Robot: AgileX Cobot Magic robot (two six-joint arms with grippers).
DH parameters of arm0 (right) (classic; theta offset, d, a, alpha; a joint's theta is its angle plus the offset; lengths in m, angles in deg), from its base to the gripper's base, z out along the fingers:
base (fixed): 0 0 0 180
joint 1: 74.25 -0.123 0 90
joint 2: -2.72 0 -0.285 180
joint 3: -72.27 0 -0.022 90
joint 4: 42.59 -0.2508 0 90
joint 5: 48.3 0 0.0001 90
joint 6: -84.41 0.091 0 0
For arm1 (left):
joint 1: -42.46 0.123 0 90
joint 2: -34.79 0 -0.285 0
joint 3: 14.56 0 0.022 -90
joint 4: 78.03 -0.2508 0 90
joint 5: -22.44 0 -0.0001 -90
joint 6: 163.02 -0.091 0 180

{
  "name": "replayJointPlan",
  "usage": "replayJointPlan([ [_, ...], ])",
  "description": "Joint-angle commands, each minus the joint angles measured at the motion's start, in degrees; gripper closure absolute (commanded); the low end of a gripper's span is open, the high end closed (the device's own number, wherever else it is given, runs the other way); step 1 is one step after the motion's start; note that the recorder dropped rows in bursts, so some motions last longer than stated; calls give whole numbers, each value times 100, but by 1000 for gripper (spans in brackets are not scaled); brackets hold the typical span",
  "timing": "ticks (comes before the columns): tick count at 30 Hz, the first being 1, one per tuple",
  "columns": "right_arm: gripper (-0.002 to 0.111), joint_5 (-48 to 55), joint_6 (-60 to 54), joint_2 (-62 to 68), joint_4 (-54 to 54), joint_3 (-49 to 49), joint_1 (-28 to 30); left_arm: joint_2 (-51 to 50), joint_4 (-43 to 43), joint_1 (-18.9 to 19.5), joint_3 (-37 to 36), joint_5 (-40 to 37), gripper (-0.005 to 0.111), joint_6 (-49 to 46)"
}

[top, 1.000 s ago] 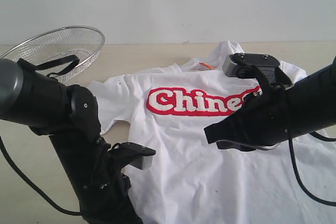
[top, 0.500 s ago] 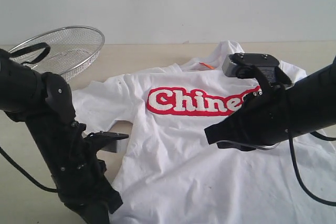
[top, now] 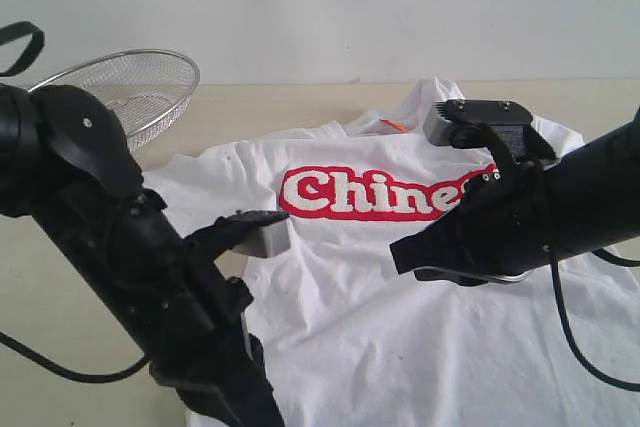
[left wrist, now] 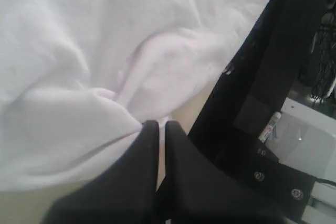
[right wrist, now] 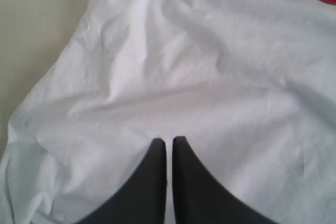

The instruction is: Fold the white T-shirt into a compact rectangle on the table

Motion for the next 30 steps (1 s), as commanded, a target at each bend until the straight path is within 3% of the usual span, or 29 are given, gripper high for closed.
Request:
replayJointPlan([
  [1,109,13,-44,-63,17,-21,20,-308,-142,-364,-52,210,102,264],
  [7,109,13,-44,-63,17,-21,20,-645,-156,-490,-469,772,102,293],
  [16,109,-2,-44,-63,17,-21,20,-1018,-342,-490,-495,779,102,406],
  [24,109,55,-55,-63,17,-21,20,-1018,-1884,-490,-495,732,102,1767],
  [30,109,92,-55,-63,17,-21,20,-1018,-2191,-490,-495,740,102,2052],
])
